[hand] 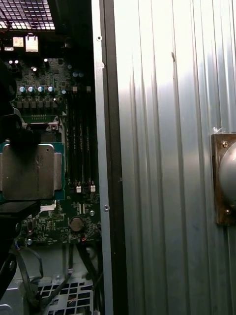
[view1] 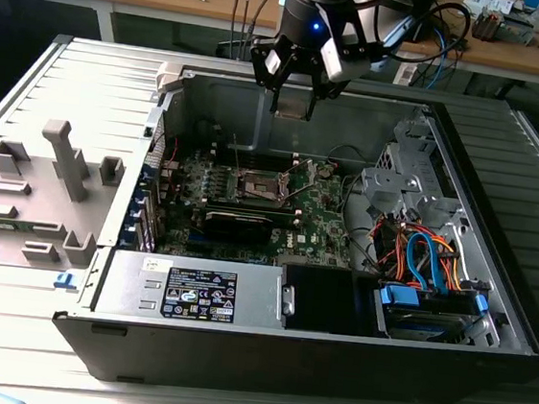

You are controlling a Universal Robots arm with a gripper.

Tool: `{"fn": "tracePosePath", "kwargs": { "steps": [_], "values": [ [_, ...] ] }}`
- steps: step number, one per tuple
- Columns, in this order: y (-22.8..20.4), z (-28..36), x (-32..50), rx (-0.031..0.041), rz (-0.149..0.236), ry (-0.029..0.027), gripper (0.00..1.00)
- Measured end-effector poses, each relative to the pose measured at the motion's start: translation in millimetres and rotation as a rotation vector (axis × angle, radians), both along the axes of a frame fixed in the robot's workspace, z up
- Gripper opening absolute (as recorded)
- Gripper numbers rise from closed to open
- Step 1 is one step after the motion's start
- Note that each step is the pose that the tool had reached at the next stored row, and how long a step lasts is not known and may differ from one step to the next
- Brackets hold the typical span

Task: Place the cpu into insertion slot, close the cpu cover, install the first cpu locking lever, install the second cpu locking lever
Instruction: 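Place the cpu into insertion slot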

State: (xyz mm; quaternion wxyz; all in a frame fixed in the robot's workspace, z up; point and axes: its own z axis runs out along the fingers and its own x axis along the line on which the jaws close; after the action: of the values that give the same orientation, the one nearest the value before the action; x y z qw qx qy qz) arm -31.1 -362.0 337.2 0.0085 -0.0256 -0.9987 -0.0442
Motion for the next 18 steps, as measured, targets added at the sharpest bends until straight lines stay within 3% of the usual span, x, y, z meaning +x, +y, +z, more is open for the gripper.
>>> {"fn": "tracePosePath", "kwargs": {
  "steps": [18],
  "values": [
    [0.0,-0.9,0.0,-0.0024,-0.030,-0.0001,0.55]
  ]
}}
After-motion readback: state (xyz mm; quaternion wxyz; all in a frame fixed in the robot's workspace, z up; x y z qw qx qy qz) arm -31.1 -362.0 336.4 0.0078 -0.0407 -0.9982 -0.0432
